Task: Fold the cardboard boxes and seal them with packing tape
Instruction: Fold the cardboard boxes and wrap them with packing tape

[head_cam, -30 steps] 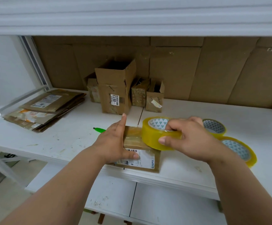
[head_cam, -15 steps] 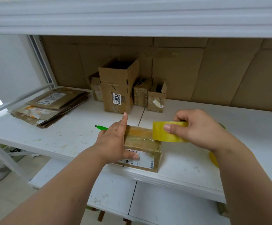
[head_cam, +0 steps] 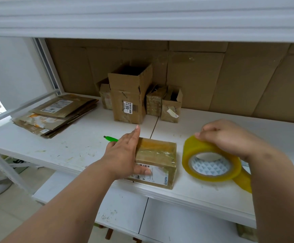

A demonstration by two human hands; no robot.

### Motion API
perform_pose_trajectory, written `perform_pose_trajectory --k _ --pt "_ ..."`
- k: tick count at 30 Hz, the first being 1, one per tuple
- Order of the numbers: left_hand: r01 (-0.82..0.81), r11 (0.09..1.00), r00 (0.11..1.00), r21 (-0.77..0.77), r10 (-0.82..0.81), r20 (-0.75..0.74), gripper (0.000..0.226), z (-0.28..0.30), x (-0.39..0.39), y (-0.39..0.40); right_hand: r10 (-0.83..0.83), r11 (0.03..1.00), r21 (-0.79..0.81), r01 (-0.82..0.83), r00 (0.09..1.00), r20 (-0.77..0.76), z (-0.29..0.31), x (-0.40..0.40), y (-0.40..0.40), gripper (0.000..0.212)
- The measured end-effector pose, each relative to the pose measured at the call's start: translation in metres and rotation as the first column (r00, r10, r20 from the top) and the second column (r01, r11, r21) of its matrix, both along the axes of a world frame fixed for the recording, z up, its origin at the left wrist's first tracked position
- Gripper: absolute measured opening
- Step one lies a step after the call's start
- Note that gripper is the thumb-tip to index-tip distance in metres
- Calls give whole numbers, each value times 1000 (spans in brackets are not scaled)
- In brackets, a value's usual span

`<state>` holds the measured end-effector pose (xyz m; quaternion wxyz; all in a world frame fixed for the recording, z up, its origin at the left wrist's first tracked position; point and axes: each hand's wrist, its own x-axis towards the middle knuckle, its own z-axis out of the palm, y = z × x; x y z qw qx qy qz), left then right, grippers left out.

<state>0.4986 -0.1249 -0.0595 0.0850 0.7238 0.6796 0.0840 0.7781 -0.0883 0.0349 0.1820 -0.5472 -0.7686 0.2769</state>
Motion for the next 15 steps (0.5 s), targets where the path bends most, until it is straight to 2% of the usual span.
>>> perform_pose_trajectory --k 7,11,15 --pt "48 999 997 -18 -49 -58 125 1 -2 0 -37 987 -158 33 999 -28 -29 9 6 35" --pt "70 997 994 -44 -74 -84 106 2 -1 -1 -52 975 -215 48 999 -12 -46 4 11 35" --pt "89 988 985 -123 -106 -139 80 7 -1 -2 1 976 -218 19 996 90 -55 -11 10 34"
